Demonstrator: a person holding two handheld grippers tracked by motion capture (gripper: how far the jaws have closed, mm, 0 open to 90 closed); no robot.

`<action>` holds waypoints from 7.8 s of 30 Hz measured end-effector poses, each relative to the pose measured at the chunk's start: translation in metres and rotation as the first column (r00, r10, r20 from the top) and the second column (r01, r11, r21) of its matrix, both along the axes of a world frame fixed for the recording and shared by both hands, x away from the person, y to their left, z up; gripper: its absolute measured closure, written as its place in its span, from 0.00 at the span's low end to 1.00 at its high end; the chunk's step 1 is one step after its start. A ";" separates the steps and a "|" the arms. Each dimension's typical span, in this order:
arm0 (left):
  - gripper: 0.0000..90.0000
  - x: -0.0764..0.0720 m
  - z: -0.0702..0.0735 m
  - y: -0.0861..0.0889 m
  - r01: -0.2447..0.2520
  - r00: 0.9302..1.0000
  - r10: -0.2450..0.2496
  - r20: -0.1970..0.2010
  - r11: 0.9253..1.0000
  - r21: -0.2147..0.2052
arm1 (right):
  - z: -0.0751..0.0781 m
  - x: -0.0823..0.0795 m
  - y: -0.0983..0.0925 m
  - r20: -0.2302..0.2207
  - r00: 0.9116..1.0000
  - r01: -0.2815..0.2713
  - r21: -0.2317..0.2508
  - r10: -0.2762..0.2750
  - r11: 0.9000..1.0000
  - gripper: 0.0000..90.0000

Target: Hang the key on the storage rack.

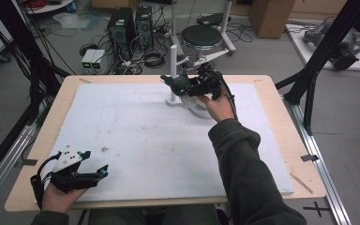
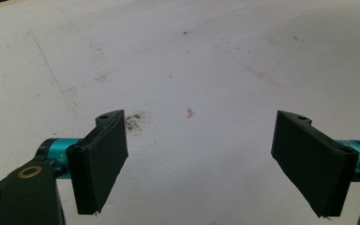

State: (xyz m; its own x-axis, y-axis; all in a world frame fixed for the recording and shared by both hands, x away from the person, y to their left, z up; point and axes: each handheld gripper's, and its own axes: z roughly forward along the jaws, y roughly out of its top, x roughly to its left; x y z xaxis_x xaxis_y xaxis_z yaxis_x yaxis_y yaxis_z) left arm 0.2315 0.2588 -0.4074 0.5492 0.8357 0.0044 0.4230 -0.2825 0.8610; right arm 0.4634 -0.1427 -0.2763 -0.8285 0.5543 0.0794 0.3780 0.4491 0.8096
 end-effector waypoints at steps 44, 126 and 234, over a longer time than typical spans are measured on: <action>0.21 0.000 0.001 0.000 0.005 1.000 -0.006 0.002 1.000 0.005 | -0.031 0.021 0.000 -0.092 0.992 0.080 -0.111 -0.091 0.991 0.45; 0.21 0.003 0.001 -0.005 0.013 1.000 -0.013 -0.003 1.000 0.014 | -0.055 -0.018 -0.020 -0.060 0.993 0.097 -0.048 -0.100 0.994 0.24; 0.21 0.002 0.001 -0.010 0.016 1.000 -0.016 -0.012 1.000 0.022 | -0.097 -0.096 -0.080 -0.033 0.987 0.158 0.021 -0.157 0.987 0.14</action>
